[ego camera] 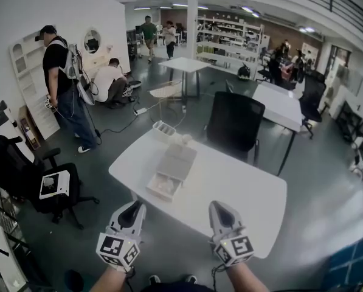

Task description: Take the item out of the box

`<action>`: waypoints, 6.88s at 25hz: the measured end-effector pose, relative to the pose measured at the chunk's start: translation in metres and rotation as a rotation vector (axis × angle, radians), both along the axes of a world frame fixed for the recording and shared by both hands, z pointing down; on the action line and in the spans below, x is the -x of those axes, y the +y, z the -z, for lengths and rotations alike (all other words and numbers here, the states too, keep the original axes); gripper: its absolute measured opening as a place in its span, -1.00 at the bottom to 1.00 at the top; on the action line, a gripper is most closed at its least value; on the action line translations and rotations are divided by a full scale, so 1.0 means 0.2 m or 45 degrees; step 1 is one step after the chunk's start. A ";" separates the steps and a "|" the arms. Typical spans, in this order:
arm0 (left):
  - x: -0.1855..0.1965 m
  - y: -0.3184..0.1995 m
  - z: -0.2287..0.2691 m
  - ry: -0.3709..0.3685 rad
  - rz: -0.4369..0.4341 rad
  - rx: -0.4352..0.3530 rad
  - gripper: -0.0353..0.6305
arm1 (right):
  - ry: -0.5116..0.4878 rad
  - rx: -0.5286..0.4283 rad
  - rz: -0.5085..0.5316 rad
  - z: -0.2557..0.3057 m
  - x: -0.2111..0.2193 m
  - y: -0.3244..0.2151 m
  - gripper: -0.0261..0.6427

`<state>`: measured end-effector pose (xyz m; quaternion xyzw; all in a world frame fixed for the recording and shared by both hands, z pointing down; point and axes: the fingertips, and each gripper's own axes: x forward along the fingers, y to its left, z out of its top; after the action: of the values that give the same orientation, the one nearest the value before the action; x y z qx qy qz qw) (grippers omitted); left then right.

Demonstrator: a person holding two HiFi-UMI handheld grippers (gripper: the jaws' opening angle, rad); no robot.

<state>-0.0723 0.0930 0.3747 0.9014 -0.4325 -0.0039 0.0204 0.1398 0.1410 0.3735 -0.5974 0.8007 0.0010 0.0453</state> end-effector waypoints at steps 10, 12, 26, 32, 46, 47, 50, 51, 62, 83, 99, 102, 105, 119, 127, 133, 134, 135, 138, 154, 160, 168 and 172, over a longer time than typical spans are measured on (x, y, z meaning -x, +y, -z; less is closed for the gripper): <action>-0.05 0.03 -0.02 -0.017 0.057 0.003 -0.70 | 0.001 -0.024 0.062 -0.01 -0.05 0.00 -0.87; -0.05 0.03 -0.04 -0.019 0.069 0.016 -0.70 | -0.001 -0.010 0.076 -0.03 -0.05 -0.02 -0.87; 0.05 -0.39 -0.12 0.023 0.016 0.063 -0.70 | 0.050 0.054 0.011 -0.06 0.04 -0.38 -0.87; 0.17 -0.69 -0.10 0.043 -0.045 0.041 -0.70 | 0.083 0.056 -0.071 -0.03 0.15 -0.61 -0.87; 0.28 -1.14 -0.17 0.092 -0.175 0.078 -0.70 | 0.122 0.126 -0.228 -0.10 0.28 -0.88 -0.87; 0.28 -1.17 -0.18 0.093 -0.175 0.083 -0.70 | 0.124 0.132 -0.230 -0.11 0.28 -0.90 -0.87; 0.25 -1.24 -0.20 0.093 -0.170 0.089 -0.70 | 0.134 0.141 -0.235 -0.13 0.24 -0.96 -0.87; 0.23 -1.26 -0.19 0.089 -0.166 0.084 -0.70 | 0.136 0.140 -0.235 -0.13 0.21 -0.99 -0.87; 0.00 -1.50 -0.17 0.028 -0.064 0.057 -0.70 | 0.091 0.102 -0.205 -0.15 -0.11 -1.37 -0.87; -0.24 -1.71 -0.55 -0.247 -0.149 0.203 -0.69 | -0.005 0.202 -0.191 -0.32 -0.26 -1.61 -0.87; -0.50 -1.62 -1.33 -0.797 -0.610 0.379 -0.29 | 0.023 0.316 -0.331 -0.49 -0.28 -1.52 -0.87; -0.55 -1.55 -1.48 -0.914 -0.731 0.425 -0.30 | 0.014 0.331 -0.374 -0.49 -0.31 -1.51 -0.87; -0.58 -1.47 -1.64 -1.034 -0.830 0.468 -0.31 | 0.007 0.357 -0.391 -0.52 -0.32 -1.50 -0.87; -0.64 -1.39 -2.04 -1.415 -1.086 0.647 -0.29 | -0.032 0.398 -0.512 -0.57 -0.47 -1.44 -0.87; -0.69 -1.39 -2.10 -1.494 -1.136 0.661 -0.43 | -0.039 0.425 -0.560 -0.62 -0.54 -1.40 -0.87; -0.67 -1.32 -2.08 -1.593 -1.265 0.605 -0.70 | -0.043 0.456 -0.552 -0.66 -0.53 -1.40 -0.87; -0.66 -1.31 -2.08 -1.618 -1.294 0.572 -0.71 | -0.043 0.462 -0.542 -0.67 -0.52 -1.40 -0.87; -0.65 -1.29 -2.07 -1.640 -1.316 0.539 -0.72 | -0.044 0.467 -0.531 -0.68 -0.51 -1.41 -0.87; -0.63 -1.28 -2.05 -1.664 -1.326 0.472 -0.73 | -0.041 0.477 -0.490 -0.69 -0.45 -1.44 -0.87; -0.59 -1.23 -1.73 -1.516 -1.257 0.195 -0.73 | -0.056 0.478 -0.315 -0.68 -0.24 -1.56 -0.87; -0.58 -1.33 -1.53 -1.398 -1.097 0.132 -0.73 | -0.039 0.453 -0.279 -0.63 -0.20 -1.61 -0.87; -0.52 -1.54 -1.20 -1.197 -0.847 0.097 -0.73 | -0.006 0.399 -0.241 -0.52 -0.17 -1.70 -0.87; -0.49 -1.63 -0.97 -0.988 -0.699 0.109 -0.73 | 0.002 0.370 -0.225 -0.45 -0.16 -1.73 -0.87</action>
<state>0.0253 -0.2333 0.5690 0.9156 -0.1536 0.3565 -0.1052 0.1724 -0.2059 0.4638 -0.6656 0.7369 -0.1102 -0.0424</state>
